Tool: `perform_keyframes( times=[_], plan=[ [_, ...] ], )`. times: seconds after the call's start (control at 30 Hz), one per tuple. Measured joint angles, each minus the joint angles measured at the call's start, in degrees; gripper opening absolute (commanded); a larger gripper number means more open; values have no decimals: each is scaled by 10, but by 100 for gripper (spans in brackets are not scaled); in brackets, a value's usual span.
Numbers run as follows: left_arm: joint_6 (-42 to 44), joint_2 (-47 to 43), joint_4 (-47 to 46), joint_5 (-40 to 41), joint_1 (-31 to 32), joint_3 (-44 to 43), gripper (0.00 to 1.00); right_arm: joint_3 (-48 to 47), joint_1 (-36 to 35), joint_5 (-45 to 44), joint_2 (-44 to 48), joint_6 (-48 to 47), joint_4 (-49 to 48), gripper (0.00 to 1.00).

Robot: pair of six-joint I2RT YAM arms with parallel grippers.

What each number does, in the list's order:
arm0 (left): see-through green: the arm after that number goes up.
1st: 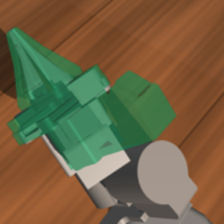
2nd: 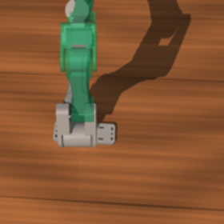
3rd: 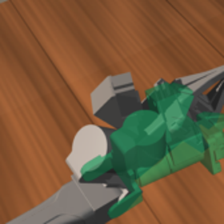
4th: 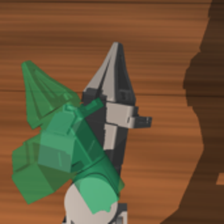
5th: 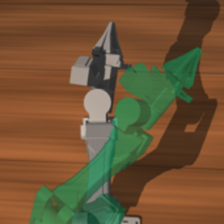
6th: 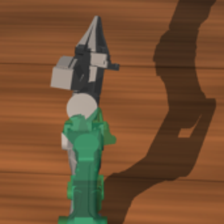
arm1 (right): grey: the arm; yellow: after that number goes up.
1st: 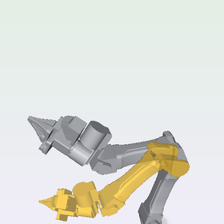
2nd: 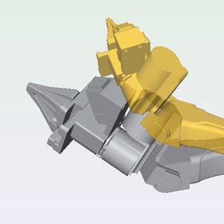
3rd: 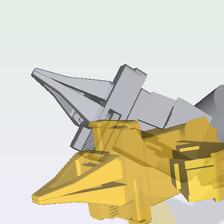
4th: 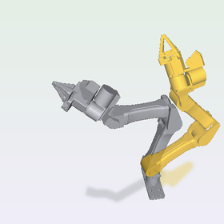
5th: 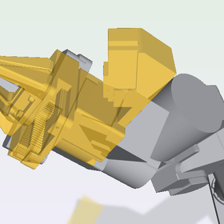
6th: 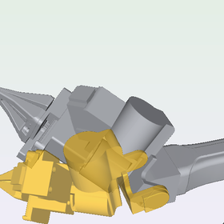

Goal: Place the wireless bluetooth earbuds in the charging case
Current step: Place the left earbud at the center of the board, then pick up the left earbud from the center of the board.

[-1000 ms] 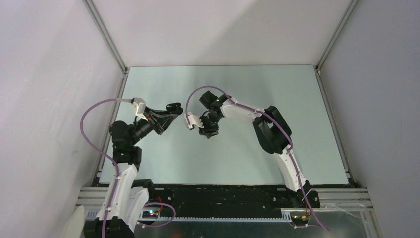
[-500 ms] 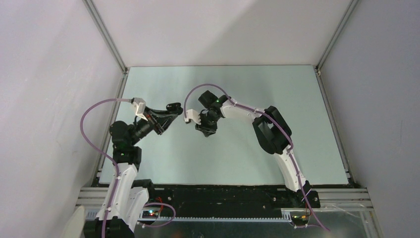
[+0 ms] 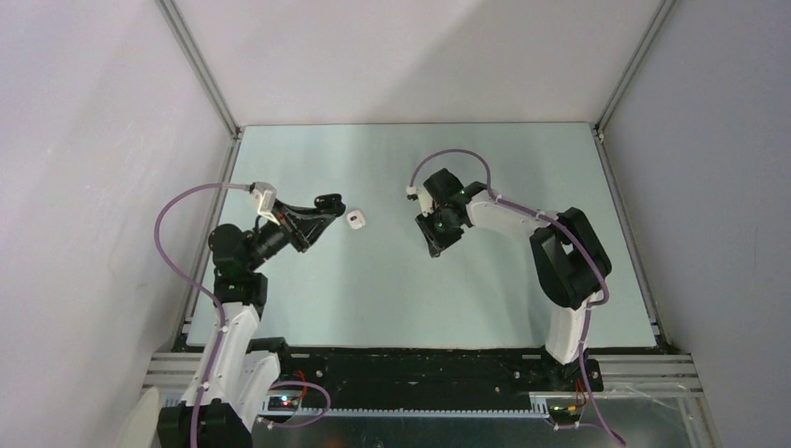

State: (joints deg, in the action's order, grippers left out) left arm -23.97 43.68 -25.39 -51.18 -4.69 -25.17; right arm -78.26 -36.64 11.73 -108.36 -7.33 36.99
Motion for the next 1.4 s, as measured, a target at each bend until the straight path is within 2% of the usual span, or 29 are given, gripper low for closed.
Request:
perform_keyframes(
  times=[0.1,0.3,0.4,0.6,0.7,0.8,0.9,1.03,1.23,1.4],
  plan=[
    [0,4,0,0,0,0,0,19,2,-23,5,87,0,30],
    [0,11,1,0,0,0,0,22,2,-33,-18,166,-7,31],
    [0,14,5,0,0,-2,0,10,6,-34,-37,184,2,40],
    [0,20,18,0,0,-13,0,-3,15,-38,-45,196,0,45],
    [2,25,21,0,0,-18,0,-3,28,-30,-43,191,1,54],
    [5,28,22,0,0,-20,0,-3,47,-7,-31,169,7,56],
    [7,28,24,0,0,-20,0,-3,62,36,-5,107,14,53],
    [11,28,24,1,0,-20,0,3,73,99,39,-35,16,48],
    [15,28,24,4,0,-20,0,122,70,196,142,-396,4,46],
    [15,28,24,4,0,-20,0,152,66,213,150,-586,-3,42]
  ],
)
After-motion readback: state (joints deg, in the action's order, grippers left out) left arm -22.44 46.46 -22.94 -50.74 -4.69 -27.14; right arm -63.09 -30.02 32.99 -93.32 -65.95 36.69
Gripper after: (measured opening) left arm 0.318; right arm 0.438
